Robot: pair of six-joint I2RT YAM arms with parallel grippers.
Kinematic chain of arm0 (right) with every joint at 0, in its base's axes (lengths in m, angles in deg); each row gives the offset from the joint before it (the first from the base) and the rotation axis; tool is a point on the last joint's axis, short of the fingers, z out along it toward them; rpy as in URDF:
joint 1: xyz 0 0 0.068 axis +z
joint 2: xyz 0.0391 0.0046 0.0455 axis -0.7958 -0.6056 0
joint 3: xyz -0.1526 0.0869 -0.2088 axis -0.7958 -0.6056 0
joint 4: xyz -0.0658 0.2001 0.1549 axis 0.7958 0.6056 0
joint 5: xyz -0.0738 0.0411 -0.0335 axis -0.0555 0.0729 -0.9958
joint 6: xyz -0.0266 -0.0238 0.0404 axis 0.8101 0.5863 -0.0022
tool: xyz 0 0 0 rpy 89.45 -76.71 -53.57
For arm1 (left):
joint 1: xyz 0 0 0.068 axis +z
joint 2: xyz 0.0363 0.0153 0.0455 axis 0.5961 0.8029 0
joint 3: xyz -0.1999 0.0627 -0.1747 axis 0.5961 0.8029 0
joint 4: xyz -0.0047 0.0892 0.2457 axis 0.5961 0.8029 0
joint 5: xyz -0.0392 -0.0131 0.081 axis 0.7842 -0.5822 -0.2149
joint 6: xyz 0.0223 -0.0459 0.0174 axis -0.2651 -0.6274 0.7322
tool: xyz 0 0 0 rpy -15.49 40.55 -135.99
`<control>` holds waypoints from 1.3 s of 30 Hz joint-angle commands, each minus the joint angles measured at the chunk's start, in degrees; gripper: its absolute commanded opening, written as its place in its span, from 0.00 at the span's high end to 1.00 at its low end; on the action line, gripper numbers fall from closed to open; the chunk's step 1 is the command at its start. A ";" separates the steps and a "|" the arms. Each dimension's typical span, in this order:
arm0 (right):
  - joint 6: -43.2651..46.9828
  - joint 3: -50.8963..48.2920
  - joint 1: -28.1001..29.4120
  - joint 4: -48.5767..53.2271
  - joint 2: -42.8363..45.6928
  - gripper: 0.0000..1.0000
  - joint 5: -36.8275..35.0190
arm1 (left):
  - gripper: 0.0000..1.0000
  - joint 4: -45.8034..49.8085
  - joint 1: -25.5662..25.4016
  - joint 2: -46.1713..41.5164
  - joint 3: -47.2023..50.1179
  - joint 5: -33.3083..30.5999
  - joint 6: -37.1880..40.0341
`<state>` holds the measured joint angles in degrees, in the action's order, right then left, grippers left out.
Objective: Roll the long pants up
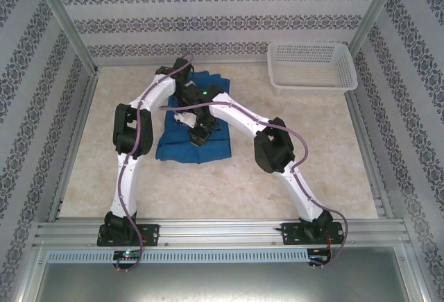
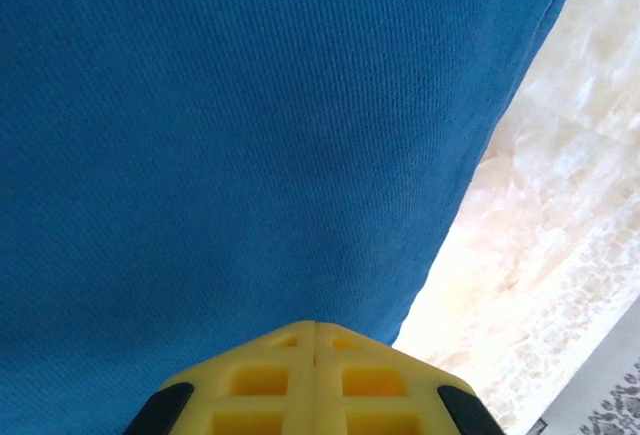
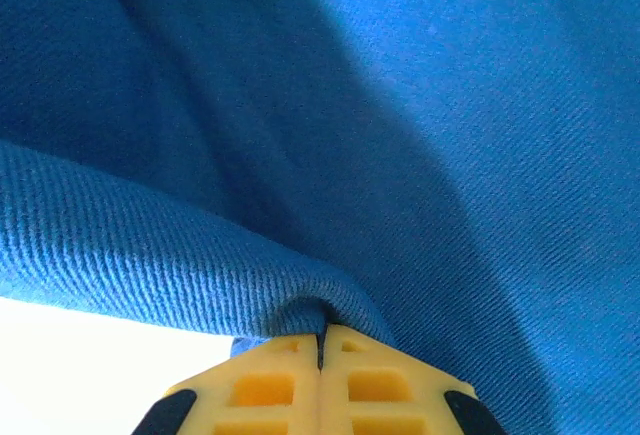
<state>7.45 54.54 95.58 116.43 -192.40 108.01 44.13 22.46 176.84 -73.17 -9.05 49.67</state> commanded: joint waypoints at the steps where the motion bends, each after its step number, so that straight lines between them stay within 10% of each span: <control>1: 1.40 1.03 -1.85 0.42 -2.43 1.00 -0.70 | 1.00 6.32 0.55 -2.42 -4.12 -4.27 3.17; 13: 0.86 2.72 -3.82 -1.59 -4.68 1.00 0.33 | 1.00 0.68 -0.33 -23.47 18.60 -9.59 0.58; 24: 0.51 0.97 -4.75 -3.13 -3.72 1.00 2.35 | 1.00 7.89 4.45 -41.00 35.71 -40.97 -14.45; 39: -1.56 7.45 -4.76 -2.30 -7.86 1.00 6.27 | 1.00 -7.22 1.21 -49.57 44.98 -24.32 -19.52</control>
<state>6.91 59.85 90.46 114.33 -199.04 112.54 42.08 25.30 130.84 -28.08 -36.94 33.61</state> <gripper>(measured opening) 0.065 0.046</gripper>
